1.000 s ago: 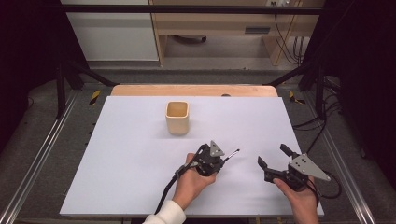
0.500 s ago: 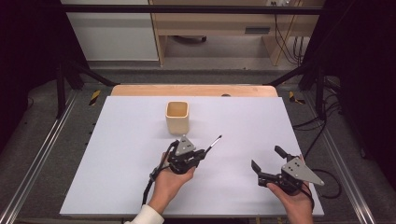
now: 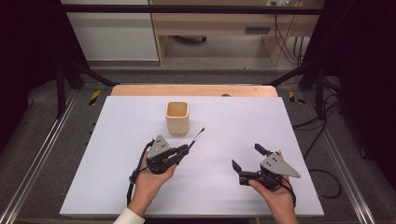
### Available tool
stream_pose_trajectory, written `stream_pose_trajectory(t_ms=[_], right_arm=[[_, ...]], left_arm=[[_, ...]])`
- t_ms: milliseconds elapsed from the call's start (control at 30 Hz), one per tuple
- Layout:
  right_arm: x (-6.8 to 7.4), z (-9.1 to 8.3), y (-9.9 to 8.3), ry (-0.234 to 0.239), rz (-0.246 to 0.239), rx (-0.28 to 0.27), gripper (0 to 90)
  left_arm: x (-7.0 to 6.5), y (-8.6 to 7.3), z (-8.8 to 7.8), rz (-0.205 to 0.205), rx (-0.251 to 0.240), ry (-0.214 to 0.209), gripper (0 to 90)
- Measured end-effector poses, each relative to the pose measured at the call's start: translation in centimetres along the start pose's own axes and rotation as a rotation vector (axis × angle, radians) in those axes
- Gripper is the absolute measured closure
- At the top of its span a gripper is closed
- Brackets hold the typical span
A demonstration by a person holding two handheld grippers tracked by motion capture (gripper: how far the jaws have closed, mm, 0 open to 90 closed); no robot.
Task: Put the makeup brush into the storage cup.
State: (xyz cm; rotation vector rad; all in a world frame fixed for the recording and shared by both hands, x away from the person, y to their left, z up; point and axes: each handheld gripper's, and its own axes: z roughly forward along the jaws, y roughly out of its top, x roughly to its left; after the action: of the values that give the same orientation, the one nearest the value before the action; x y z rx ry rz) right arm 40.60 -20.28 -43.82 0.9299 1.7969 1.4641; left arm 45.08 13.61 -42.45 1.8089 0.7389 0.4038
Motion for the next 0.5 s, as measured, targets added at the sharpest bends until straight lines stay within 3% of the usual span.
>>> stream_pose_trajectory(t_ms=[200, 500], right_arm=[[0.7, 2.3, 1.9, 0.034, 0.064, -0.032, 3.2], [1.7, 4.7, 3.5, 0.081, 0.101, -0.082, 4.4]], left_arm=[[0.8, 0.1, -0.8, 0.006, -0.046, 0.007, 84.0], [1.6, 0.0, -0.8, -0.012, -0.092, 0.009, 84.0]])
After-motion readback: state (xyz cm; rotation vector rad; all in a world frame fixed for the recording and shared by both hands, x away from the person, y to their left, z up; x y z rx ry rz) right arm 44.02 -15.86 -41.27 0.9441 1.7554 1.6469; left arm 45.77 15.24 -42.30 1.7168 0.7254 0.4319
